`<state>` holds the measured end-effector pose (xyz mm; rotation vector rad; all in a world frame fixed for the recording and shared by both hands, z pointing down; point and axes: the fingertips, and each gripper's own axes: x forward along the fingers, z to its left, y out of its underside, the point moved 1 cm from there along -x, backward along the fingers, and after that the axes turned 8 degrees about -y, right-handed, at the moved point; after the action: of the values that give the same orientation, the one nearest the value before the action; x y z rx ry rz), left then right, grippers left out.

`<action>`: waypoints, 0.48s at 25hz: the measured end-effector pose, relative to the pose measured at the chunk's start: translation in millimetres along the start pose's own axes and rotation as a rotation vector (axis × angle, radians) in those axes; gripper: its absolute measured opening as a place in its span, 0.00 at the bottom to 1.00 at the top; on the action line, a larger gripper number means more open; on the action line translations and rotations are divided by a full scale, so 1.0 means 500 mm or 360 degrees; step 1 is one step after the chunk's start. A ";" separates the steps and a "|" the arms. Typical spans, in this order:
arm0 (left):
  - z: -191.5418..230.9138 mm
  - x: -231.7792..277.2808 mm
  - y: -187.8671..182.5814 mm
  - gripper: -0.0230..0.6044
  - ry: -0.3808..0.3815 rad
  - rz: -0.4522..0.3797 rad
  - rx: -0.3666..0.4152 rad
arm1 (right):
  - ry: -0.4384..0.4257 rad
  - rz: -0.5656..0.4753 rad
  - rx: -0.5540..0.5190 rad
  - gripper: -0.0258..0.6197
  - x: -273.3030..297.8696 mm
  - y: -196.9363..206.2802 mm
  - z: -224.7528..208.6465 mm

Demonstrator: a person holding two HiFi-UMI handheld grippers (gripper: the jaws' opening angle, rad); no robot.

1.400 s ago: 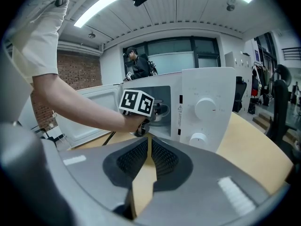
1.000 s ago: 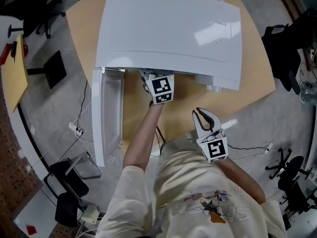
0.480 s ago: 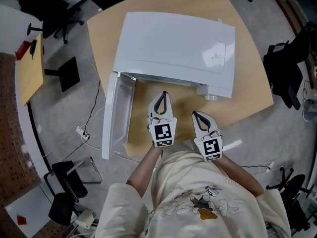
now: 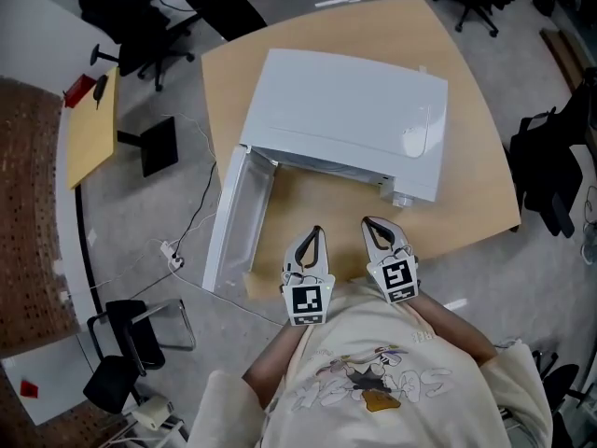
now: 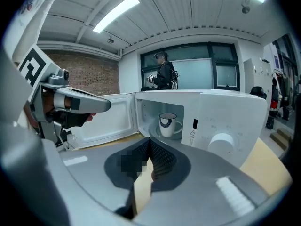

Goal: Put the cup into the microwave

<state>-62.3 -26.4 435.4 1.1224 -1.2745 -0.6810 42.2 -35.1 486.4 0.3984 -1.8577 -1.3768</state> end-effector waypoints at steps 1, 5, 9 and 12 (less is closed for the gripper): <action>0.004 0.000 0.002 0.04 -0.0010 0.0007 -0.0014 | -0.0014 0.0001 -0.0006 0.05 0.002 -0.001 0.002; 0.006 0.001 0.002 0.04 -0.0029 0.0014 -0.0041 | -0.0052 0.0012 -0.0034 0.05 0.006 -0.005 0.002; 0.006 0.005 -0.003 0.04 -0.0032 0.0008 -0.0055 | -0.0056 0.0025 -0.0043 0.05 0.007 -0.006 -0.005; 0.000 0.006 0.001 0.04 -0.0022 0.0014 -0.0063 | -0.0045 0.0036 -0.0035 0.05 0.001 0.000 -0.012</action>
<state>-61.8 -29.0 437.0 1.0810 -1.2718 -0.7059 46.4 -39.7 487.1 0.3473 -1.8628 -1.3933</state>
